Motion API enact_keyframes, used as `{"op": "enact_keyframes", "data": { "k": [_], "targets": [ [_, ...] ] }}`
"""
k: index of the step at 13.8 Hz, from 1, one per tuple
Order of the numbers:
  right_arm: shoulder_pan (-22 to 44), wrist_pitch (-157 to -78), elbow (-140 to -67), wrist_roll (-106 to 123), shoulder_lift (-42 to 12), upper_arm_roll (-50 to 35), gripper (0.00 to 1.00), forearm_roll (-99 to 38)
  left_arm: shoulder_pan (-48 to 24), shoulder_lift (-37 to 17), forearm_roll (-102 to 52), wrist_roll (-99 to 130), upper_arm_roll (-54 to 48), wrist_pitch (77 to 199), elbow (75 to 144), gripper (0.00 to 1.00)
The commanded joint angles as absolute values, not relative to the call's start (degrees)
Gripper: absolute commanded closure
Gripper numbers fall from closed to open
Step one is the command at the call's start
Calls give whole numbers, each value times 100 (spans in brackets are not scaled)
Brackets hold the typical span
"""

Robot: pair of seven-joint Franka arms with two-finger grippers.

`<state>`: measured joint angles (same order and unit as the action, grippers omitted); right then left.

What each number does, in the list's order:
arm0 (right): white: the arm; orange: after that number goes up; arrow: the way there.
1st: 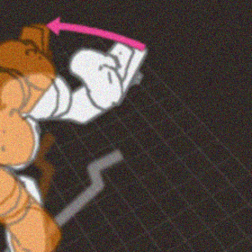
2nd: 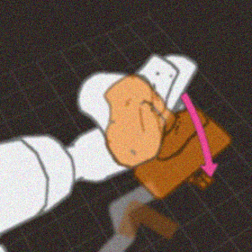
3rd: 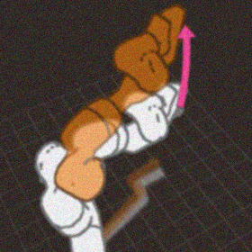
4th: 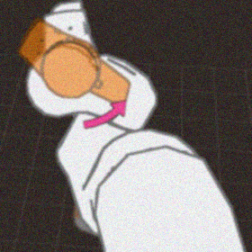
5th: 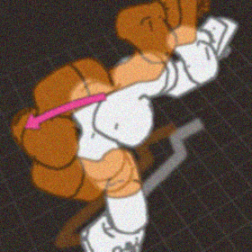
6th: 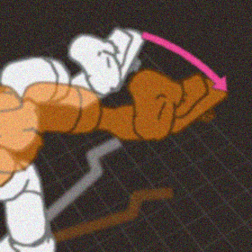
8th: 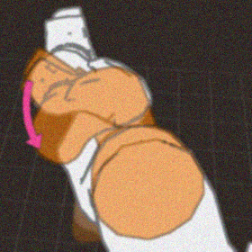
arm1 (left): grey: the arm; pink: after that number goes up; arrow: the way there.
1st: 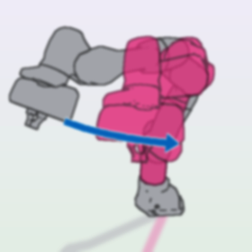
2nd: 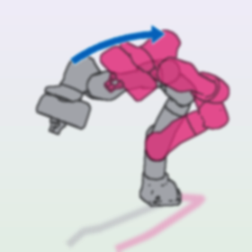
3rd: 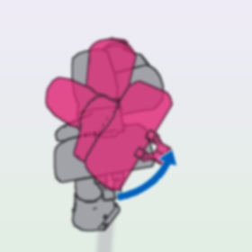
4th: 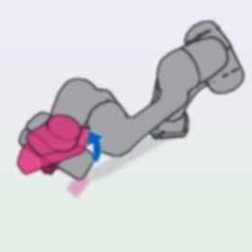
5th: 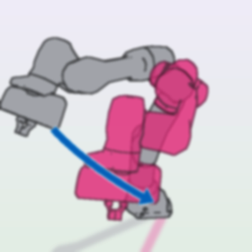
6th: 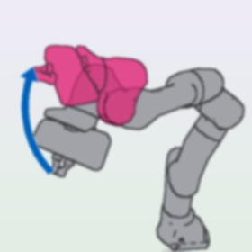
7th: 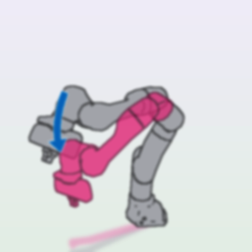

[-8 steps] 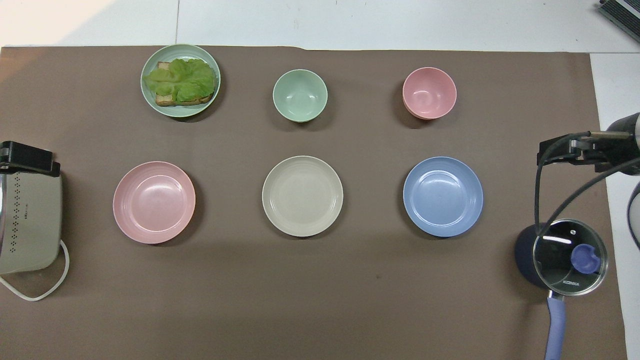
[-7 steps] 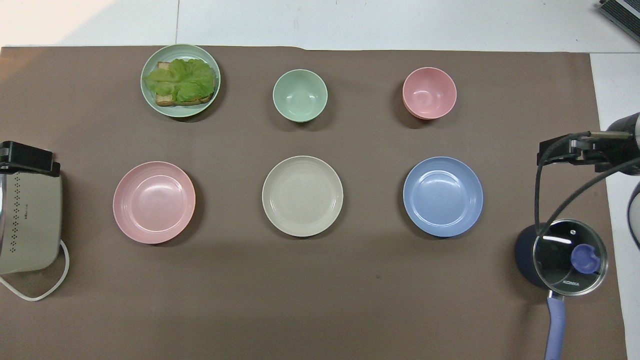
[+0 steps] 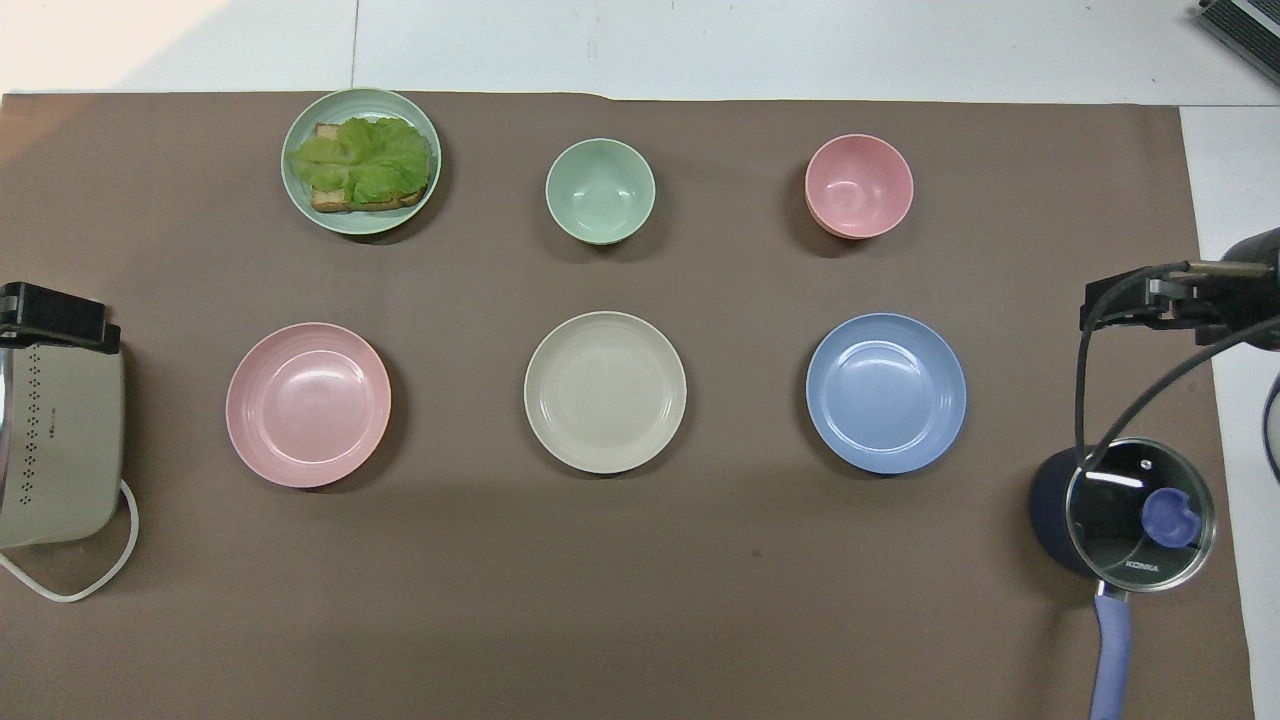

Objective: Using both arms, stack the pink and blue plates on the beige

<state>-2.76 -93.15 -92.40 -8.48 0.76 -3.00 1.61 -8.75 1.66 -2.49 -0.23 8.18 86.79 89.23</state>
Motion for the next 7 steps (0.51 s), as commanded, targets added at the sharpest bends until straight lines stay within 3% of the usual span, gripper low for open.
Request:
{"op": "enact_keyframes", "data": {
  "k": [1, 7],
  "targets": [
    [-343, -9237, -9185, -862, 35, -334, 0, 167, -905, 281, -167, -53, 844, 8631, 9009, 0],
    [-334, -9299, -9158, -844, -9, -369, 0, 158, -914, 281, -167, -53, 844, 8631, 9009, 0]
  ]
}}
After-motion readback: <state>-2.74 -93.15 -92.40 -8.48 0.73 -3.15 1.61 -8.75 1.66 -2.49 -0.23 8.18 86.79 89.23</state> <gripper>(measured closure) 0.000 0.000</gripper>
